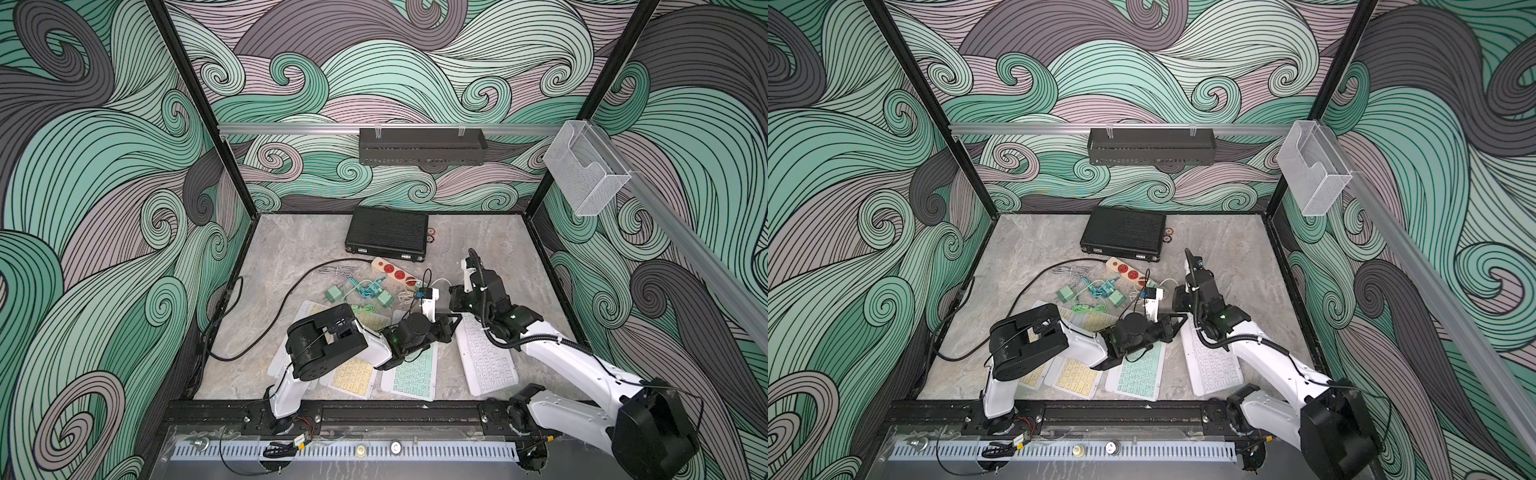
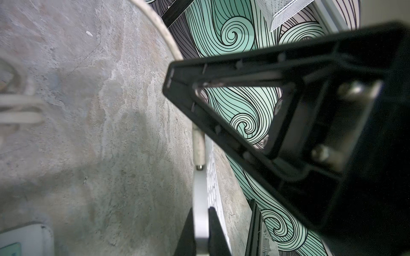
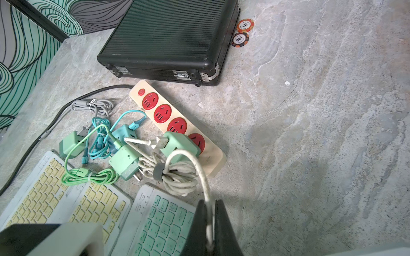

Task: Unplug the wireless keyboard
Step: Remove the power cord from the keyboard.

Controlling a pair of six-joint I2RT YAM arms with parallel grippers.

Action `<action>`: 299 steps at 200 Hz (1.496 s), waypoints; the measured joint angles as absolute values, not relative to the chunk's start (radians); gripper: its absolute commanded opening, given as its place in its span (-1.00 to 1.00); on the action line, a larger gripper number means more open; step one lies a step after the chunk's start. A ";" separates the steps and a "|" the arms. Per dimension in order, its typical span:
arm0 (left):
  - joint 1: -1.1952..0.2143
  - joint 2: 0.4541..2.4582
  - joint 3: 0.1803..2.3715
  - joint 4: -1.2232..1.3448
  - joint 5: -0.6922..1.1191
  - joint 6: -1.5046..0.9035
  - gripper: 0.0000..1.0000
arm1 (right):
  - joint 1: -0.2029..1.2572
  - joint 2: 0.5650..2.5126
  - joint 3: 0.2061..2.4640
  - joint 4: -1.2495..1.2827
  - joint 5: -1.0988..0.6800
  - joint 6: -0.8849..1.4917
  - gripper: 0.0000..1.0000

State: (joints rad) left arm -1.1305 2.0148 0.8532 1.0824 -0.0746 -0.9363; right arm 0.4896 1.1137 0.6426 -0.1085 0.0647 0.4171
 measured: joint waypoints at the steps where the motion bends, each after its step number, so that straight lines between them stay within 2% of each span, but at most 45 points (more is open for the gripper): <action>1: -1.131 2.015 0.853 1.082 -0.075 -0.936 -1.00 | 0.488 1.114 0.643 -0.109 0.064 0.418 -1.00; 64: -1.131 2.026 0.853 1.100 -0.075 -0.940 -1.00 | 0.453 1.114 0.632 -0.093 -0.005 0.441 -1.00; 150: -1.142 2.036 0.853 1.104 -0.059 -0.940 -1.00 | 0.488 1.174 0.683 -0.073 0.046 0.375 -1.00; 200: -1.149 2.036 0.853 1.108 -0.052 -0.939 -1.00 | 0.453 1.158 0.676 -0.019 0.034 0.402 -1.00; 299: -1.125 2.072 0.883 1.092 -0.043 -0.943 -1.00 | 0.429 1.154 0.636 -0.034 0.142 0.488 -1.00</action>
